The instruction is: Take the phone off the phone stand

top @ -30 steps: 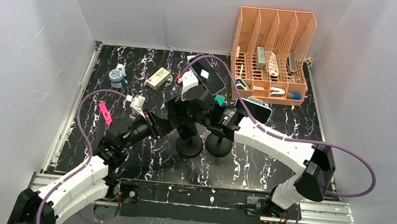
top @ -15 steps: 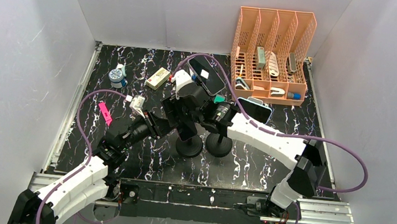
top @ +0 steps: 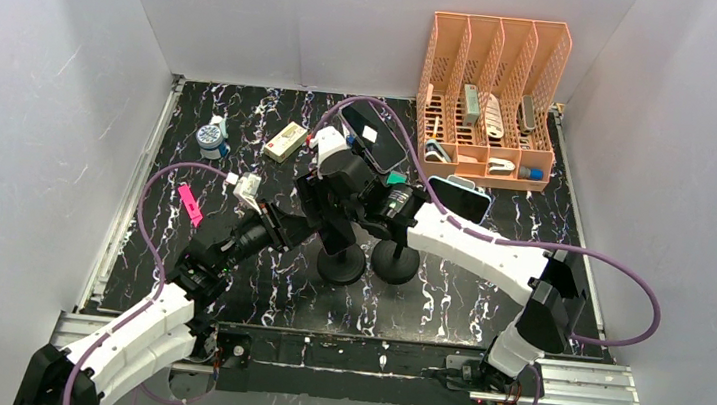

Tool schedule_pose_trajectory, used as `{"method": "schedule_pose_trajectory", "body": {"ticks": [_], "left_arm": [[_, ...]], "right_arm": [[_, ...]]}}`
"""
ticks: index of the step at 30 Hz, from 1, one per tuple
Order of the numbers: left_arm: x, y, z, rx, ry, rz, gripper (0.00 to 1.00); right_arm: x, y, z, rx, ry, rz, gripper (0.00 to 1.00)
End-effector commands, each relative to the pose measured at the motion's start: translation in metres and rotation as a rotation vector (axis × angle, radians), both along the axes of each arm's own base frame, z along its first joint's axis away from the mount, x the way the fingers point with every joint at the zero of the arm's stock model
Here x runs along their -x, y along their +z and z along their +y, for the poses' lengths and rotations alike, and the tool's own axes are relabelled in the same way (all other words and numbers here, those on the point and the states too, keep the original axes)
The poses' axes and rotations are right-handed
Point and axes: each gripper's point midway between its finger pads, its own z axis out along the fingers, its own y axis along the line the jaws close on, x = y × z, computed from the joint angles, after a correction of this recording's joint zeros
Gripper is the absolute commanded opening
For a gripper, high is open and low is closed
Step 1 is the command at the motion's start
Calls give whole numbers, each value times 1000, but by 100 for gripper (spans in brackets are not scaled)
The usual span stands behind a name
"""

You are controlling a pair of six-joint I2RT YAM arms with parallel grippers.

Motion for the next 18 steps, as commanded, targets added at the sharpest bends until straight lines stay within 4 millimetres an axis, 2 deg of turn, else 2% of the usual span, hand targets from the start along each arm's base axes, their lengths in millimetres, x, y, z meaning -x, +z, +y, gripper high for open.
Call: {"method": "schedule_pose_trajectory", "body": {"ticks": [1, 3, 5, 6, 7, 10, 13, 18], "left_arm": [[-1, 4, 3, -12, 21, -39, 0], [-2, 2, 5, -14, 37, -37, 0], [-4, -1, 8, -24, 61, -31, 0], [-4, -4, 11, -35, 77, -24, 0], [-6, -7, 14, -45, 97, -19, 0], [-7, -12, 24, -58, 151, -10, 0], [-6, -8, 31, -29, 187, -29, 0], [-3, -5, 29, 33, 181, -34, 0]], "right_arm": [[-6, -1, -5, 12, -41, -3, 59], [-9, -1, -10, 21, -56, -9, 51], [-11, 0, -15, 24, -70, -15, 37], [-12, -1, -19, 28, -77, -11, 25], [-14, -2, -23, 31, -86, -11, 4], [-17, -6, -37, 32, -110, 7, 1], [-22, -8, -52, 21, -140, 24, 1], [-23, -10, -62, 1, -159, 36, 1]]}}
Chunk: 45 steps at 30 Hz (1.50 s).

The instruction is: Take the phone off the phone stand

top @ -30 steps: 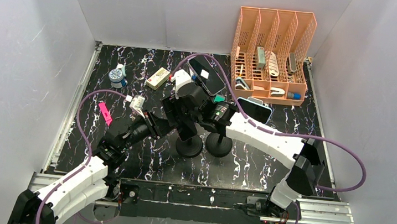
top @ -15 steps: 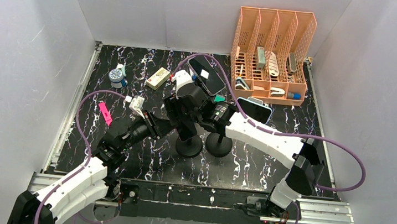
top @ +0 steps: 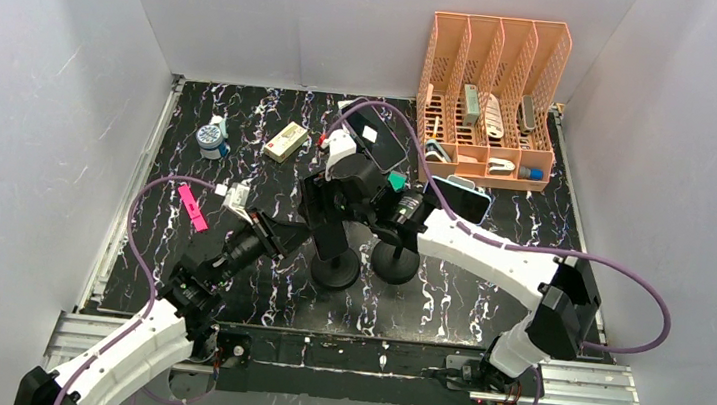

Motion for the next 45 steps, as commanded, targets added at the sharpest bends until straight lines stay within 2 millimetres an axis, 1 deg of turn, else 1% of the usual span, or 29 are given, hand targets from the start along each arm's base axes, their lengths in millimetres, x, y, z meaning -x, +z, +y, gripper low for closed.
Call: {"method": "schedule_pose_trajectory", "body": {"ticks": [1, 4, 10, 16, 22, 29, 37, 41, 45], "left_arm": [[-12, -11, 15, 13, 101, 0, 0], [-11, -16, 12, 37, 90, 16, 0], [-9, -13, 15, 79, 102, 4, 0], [-8, -14, 10, 93, 79, 20, 0], [-7, -11, 10, 104, 77, 13, 0], [-6, -13, 9, 105, 69, 21, 0], [-4, -14, 8, 156, 60, 39, 0], [-4, -12, 6, 153, 51, 37, 0], [-5, -11, 2, 124, 31, 31, 0]], "right_arm": [[-29, -11, -62, 119, -160, -18, 1], [-27, -14, -61, 104, -160, -7, 1], [-27, -10, -65, 67, -183, -16, 1], [-21, -4, -61, 16, -157, -9, 1], [-15, 4, -59, -27, -135, -5, 1], [-10, 16, -59, -75, -119, 0, 1], [-2, 14, -57, -123, -84, 20, 1], [3, 16, -54, -147, -59, 26, 1], [10, 29, -45, -198, -4, 30, 1]]}}
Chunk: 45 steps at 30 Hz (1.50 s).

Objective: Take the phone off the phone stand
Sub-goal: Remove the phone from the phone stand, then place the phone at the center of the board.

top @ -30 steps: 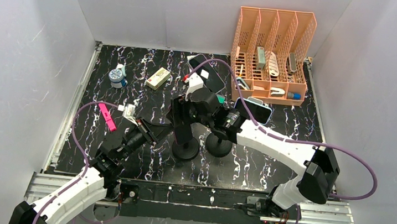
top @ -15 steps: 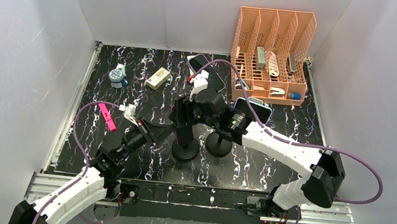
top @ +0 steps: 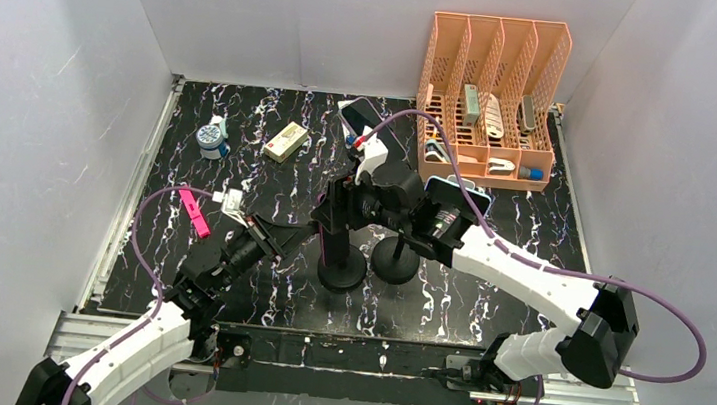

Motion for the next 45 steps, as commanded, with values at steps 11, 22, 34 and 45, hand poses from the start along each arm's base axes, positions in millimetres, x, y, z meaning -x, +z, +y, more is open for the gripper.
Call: {"method": "schedule_pose_trajectory", "body": {"ticks": [11, 22, 34, 45], "left_arm": [[-14, -22, -6, -136, -7, 55, 0], [-17, -4, -7, -162, -6, 33, 36], [-17, 62, 48, -309, 240, -13, 80], [16, 166, 46, -452, 112, -330, 80]], "right_arm": [[28, 86, 13, -255, 190, -16, 1], [42, 133, 19, -360, 267, -29, 1], [36, 181, -8, -365, 190, -159, 1], [13, 211, -10, -452, 78, -279, 1]]}}
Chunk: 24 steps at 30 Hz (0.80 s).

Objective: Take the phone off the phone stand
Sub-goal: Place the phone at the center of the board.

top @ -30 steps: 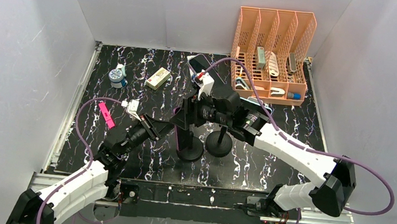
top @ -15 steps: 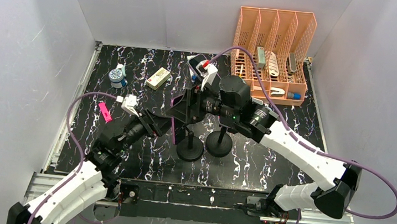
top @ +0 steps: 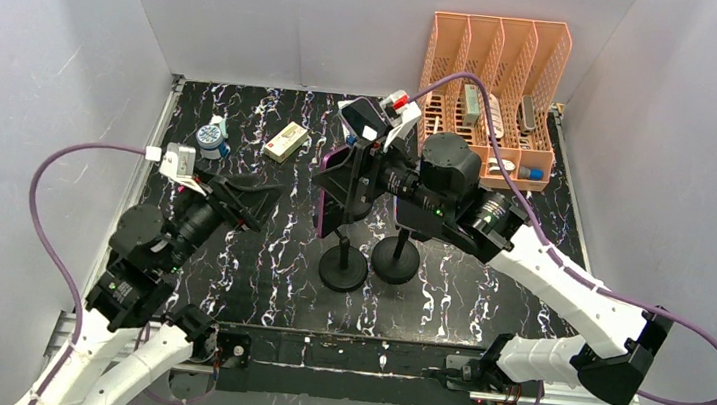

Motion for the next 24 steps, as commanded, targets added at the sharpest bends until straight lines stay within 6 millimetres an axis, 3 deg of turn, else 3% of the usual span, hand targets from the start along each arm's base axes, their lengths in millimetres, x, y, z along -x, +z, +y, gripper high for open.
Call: {"method": "schedule_pose_trajectory", "body": {"ticks": [1, 5, 9, 19, 24], "left_arm": [[16, 22, -16, -148, -154, -91, 80], [32, 32, -41, -196, -340, -142, 80], [30, 33, -52, -217, -401, -146, 79], [2, 31, -65, -240, -384, -146, 74], [-13, 30, -66, -244, -342, -124, 58]], "right_arm": [[-11, 69, -4, -191, -61, -124, 1], [-23, 83, -5, -241, -128, -121, 1], [-34, 91, -11, -282, -204, -101, 1], [-42, 90, -3, -303, -230, -47, 1], [-44, 89, -3, -297, -234, -47, 1]]}}
